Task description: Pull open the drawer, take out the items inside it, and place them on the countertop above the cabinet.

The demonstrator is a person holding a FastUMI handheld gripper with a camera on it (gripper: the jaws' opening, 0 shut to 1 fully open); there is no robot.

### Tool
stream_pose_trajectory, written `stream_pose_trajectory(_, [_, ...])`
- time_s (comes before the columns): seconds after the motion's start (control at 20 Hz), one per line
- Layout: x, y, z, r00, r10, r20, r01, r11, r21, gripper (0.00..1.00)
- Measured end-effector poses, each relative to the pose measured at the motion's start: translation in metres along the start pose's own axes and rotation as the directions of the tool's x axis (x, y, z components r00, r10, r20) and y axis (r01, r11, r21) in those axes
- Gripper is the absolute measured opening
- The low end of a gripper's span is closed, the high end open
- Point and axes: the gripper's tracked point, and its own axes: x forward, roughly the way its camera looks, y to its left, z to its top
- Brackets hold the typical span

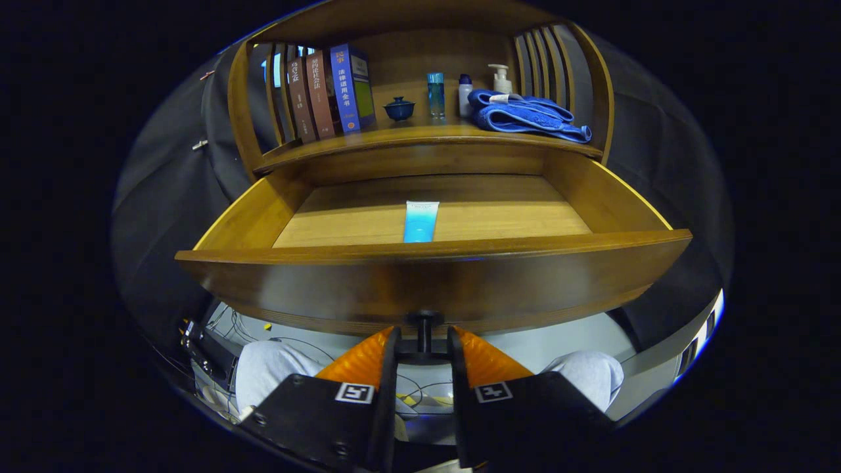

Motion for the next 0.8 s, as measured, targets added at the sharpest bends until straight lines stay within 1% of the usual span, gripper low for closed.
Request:
stream_pose_trajectory(0.05, [0.0, 0.003, -0.001, 1.0, 0.012, -0.013, -0.011, 1.0, 0.019, 0.44])
stream_pose_trajectory(0.1, [0.001, 0.001, -0.006, 1.0, 0.005, -0.025, -0.004, 0.999, 0.035, 0.62])
stream_pose_trajectory(0.2, [-0.014, -0.001, -0.01, 0.999, -0.001, -0.045, 0.004, 0.999, 0.053, 0.98])
stream_pose_trajectory(0.35, [-0.039, 0.001, 0.003, 1.0, -0.002, -0.029, 0.005, 0.997, 0.073, 1.0])
stream_pose_trajectory(0.55, [-0.064, 0.009, 0.043, 1.0, 0.009, 0.008, -0.009, 0.999, 0.041, 1.0])
stream_pose_trajectory(0.7, [-0.057, 0.017, 0.092, 0.998, 0.027, 0.049, -0.029, 0.999, 0.036, 1.0])
stream_pose_trajectory(0.8, [-0.037, 0.02, 0.117, 0.999, 0.024, 0.031, -0.024, 0.999, 0.021, 1.0])
